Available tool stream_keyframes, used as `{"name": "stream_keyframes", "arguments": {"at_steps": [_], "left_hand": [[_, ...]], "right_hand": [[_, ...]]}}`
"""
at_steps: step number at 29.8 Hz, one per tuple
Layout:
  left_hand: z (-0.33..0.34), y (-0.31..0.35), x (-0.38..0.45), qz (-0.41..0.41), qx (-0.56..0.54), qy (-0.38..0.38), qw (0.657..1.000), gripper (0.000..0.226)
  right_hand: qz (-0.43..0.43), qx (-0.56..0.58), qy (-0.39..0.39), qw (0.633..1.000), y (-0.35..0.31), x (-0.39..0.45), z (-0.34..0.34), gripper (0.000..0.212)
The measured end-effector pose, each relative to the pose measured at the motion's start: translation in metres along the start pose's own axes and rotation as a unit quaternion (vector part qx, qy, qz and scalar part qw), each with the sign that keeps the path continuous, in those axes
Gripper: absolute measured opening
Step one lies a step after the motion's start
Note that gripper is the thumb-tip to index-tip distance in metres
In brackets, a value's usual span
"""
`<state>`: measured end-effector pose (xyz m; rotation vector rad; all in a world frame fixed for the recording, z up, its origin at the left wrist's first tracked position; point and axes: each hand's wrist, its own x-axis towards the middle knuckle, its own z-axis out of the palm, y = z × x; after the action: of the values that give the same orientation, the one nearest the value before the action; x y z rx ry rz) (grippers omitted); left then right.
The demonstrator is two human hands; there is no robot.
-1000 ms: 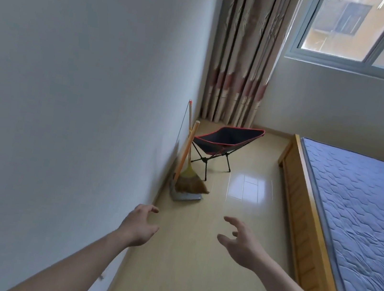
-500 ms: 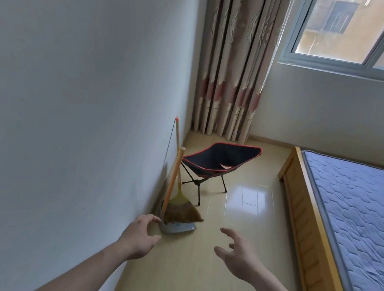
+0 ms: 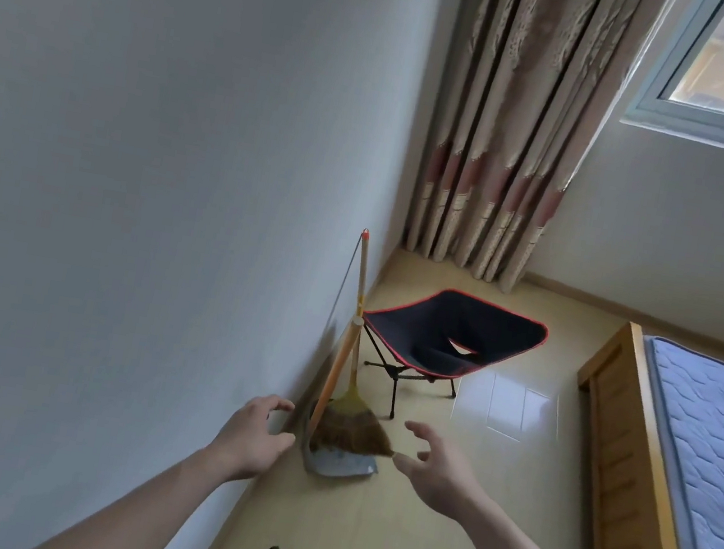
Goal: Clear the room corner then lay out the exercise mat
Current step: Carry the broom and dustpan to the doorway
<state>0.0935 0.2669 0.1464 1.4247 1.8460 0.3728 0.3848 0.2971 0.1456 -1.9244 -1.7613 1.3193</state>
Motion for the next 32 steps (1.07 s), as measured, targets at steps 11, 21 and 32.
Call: {"name": "stream_keyframes", "arguments": {"at_steps": [11, 21, 32], "left_hand": [[-0.036, 0.058, 0.176, 0.034, 0.010, -0.027, 0.999, 0.050], [-0.030, 0.089, 0.290, 0.003, 0.071, -0.053, 0.996, 0.054], [0.027, 0.104, 0.397, -0.193, 0.013, -0.048, 0.980, 0.062]], "right_hand": [[0.041, -0.005, 0.016, 0.999, -0.037, 0.133, -0.023, 0.060], [0.024, -0.054, -0.002, 0.998, -0.065, 0.262, -0.075, 0.062], [-0.027, -0.117, -0.126, 0.985, -0.081, 0.480, -0.135, 0.065]]}}
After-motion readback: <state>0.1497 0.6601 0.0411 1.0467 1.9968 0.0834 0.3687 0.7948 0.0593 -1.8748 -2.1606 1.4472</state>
